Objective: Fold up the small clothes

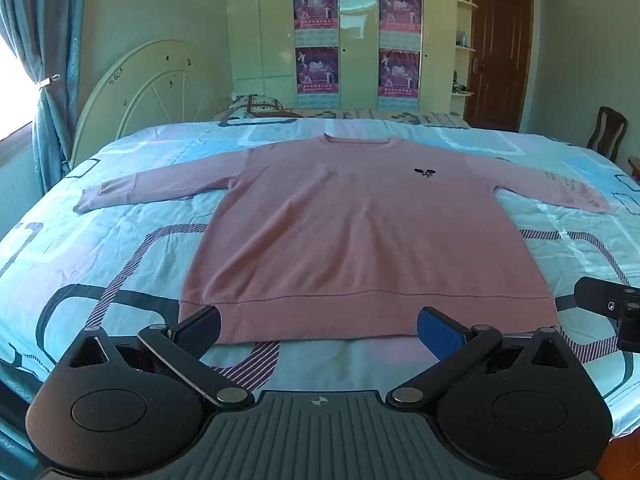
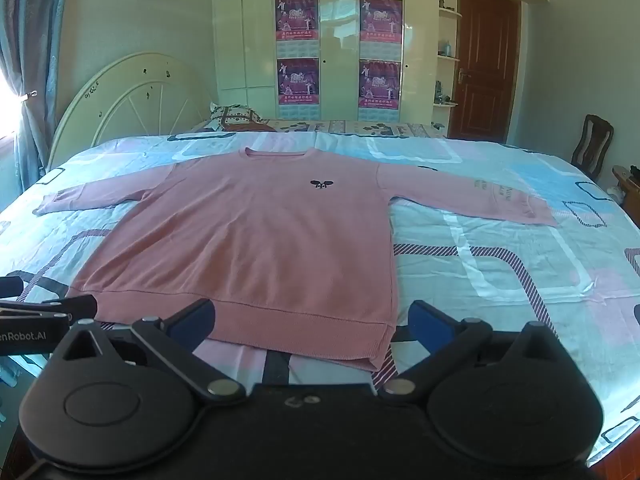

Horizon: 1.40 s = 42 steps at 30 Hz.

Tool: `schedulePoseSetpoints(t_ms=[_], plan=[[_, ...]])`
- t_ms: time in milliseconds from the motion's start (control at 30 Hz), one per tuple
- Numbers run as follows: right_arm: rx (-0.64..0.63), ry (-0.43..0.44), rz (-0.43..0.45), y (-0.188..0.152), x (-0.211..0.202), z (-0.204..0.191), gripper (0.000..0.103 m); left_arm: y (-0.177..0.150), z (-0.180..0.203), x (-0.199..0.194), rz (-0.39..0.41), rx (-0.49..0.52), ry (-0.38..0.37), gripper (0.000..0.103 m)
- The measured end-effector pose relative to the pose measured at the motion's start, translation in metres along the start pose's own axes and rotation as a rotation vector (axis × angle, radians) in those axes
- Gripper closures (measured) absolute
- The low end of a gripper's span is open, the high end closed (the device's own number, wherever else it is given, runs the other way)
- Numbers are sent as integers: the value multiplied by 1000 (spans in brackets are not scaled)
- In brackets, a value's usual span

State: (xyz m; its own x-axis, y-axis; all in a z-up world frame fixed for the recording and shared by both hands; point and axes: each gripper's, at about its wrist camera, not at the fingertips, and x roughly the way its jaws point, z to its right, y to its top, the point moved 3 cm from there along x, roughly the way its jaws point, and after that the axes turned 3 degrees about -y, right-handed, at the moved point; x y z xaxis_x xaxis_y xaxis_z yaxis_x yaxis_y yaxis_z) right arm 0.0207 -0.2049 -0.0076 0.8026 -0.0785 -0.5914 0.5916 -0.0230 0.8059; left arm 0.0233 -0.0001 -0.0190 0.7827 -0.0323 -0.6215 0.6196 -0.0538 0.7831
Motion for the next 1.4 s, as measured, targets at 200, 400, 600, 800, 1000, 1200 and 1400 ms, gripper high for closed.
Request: schedulePoseSetpoints(t_ms=[200,400,600,800,1000,1200,1400], plan=[[-4,-4,5,0,0,0,0,0,-2,1,-9,-4,1,0],[-6,-6,8,0,-2,-3,0,-2,-4,2,-3,-11,0,0],[-5,-3,7,-1,-1,-1,0,-1,-3,-3,-3,-14,0,0],[-7,-5,9,-2,-2,-2,0,-1,-4,-3,-4,-13,3,0],[-8,-4,9,-3,-5,-1,0,-2,-5,-3,-2,-16,5,0],[-13,-1,14,0,-5,-4,0,-2,-6,-4,0,-15,8,0],[-15,0,11,0,-4,-4,0,-2,-7,-5,1,-16,10,0]])
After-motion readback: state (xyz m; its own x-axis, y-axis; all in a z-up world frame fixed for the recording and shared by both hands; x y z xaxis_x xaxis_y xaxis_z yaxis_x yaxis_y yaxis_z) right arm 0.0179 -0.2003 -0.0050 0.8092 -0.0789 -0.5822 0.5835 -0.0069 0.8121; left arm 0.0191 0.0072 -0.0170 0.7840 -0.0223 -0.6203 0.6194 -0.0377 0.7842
